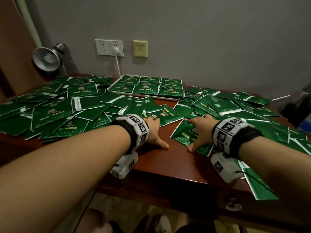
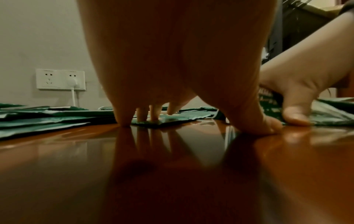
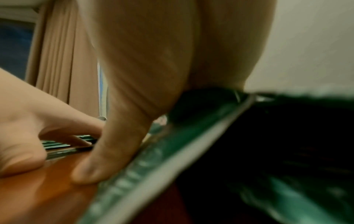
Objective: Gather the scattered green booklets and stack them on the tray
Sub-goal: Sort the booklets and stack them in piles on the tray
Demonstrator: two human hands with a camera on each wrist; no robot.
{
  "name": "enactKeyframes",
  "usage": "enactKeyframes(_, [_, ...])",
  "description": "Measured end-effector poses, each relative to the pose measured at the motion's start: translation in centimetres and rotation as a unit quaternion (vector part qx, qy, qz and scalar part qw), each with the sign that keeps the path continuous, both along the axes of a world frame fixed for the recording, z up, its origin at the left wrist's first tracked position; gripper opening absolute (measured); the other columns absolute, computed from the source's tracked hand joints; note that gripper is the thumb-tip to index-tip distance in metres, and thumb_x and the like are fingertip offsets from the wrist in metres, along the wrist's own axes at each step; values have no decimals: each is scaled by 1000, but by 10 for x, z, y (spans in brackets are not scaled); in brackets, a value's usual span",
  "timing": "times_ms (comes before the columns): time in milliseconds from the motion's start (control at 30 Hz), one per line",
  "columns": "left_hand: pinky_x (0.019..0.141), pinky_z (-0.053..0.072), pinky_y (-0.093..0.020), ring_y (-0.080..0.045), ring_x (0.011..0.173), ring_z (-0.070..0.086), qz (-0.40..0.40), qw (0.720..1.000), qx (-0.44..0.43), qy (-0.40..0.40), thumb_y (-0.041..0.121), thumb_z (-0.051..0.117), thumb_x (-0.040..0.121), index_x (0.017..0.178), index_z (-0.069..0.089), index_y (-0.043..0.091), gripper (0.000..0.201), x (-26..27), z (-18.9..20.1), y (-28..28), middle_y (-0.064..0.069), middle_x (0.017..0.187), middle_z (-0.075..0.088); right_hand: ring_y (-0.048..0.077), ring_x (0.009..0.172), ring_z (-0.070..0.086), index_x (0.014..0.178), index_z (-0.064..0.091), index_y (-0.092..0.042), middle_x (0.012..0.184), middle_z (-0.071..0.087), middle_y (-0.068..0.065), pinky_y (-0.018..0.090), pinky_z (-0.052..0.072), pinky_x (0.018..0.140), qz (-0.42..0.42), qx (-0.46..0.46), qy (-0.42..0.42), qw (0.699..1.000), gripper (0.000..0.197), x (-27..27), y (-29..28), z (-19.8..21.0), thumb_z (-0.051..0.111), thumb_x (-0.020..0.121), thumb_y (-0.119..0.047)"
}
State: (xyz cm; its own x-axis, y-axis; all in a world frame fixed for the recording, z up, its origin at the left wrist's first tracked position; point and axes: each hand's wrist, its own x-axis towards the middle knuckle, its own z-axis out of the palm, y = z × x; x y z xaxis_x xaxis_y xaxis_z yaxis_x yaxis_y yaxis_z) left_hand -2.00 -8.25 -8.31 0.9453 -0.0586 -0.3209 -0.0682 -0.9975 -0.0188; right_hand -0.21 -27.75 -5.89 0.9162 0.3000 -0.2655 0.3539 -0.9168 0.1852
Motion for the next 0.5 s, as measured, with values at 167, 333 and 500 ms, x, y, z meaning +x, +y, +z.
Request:
enactKeyframes(167, [112, 30, -46, -36, 139, 24, -22, 999, -20, -42, 68, 69, 71, 153, 15, 15, 111, -11, 2, -4, -14, 151, 25, 22, 100, 58, 114, 62, -18, 103, 65, 0, 34, 51, 81, 31, 74, -53, 995, 59, -6, 11, 7, 81, 68, -49])
enactKeyframes(333, [102, 37, -40, -32, 126, 36, -39, 997, -19, -68, 66, 65, 76, 143, 39, 19, 86, -21, 2, -4, -12, 133, 42, 21, 88, 62, 94, 68, -20, 84, 63, -3, 25, 44, 68, 33, 149, -64, 986, 13, -15, 11, 28, 68, 80, -18])
enactKeyframes(500, [91, 46, -37, -30, 112, 50, -48, 995, -35, -85, 46, 68, 82, 121, 46, 14, 55, -27, 10, -5, -11, 123, 47, 21, 88, 60, 88, 58, -24, 90, 63, -2, 29, 52, 73, -4, 169, -68, 983, 12, -25, 5, 38, 61, 79, -18])
